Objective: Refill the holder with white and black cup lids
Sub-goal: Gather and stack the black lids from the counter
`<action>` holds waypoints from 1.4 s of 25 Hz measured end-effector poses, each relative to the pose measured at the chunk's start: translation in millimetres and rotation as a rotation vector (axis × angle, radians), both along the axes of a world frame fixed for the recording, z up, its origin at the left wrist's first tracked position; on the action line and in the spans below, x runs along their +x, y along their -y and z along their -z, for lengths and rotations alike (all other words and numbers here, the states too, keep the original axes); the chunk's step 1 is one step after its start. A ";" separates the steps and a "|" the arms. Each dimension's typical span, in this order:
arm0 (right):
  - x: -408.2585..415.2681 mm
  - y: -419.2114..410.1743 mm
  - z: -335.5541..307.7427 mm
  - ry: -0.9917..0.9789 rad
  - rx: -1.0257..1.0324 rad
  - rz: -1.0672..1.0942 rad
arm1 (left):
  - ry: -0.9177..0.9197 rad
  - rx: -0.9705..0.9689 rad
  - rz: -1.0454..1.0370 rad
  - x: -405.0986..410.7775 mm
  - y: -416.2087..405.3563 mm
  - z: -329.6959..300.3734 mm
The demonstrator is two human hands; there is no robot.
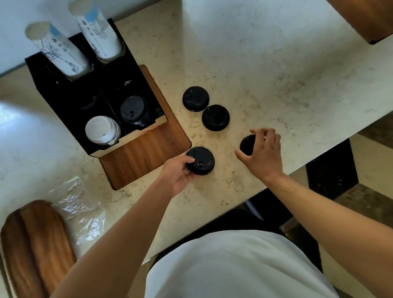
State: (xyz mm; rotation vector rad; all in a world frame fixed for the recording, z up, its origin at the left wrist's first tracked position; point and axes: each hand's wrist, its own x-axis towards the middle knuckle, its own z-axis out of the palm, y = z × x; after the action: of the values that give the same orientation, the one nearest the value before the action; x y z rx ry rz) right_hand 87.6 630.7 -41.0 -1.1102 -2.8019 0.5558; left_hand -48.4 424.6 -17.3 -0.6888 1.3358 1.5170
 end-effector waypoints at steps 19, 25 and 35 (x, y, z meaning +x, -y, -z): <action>-13.1 32.1 -14.6 -0.099 -0.606 -0.257 | 0.033 0.005 0.090 3.9 -11.7 1.6; -26.3 47.5 -21.7 0.065 -0.653 -0.413 | 0.077 0.029 0.088 0.8 1.9 6.7; -41.4 54.3 -20.1 0.182 -0.707 -0.482 | 0.014 -0.024 0.126 -2.0 13.0 3.8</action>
State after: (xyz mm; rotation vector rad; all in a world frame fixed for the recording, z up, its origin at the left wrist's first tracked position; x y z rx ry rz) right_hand 46.2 576.5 -20.9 -0.5248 -3.1164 1.6586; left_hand -50.4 411.6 -21.1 -0.6174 1.3636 1.3955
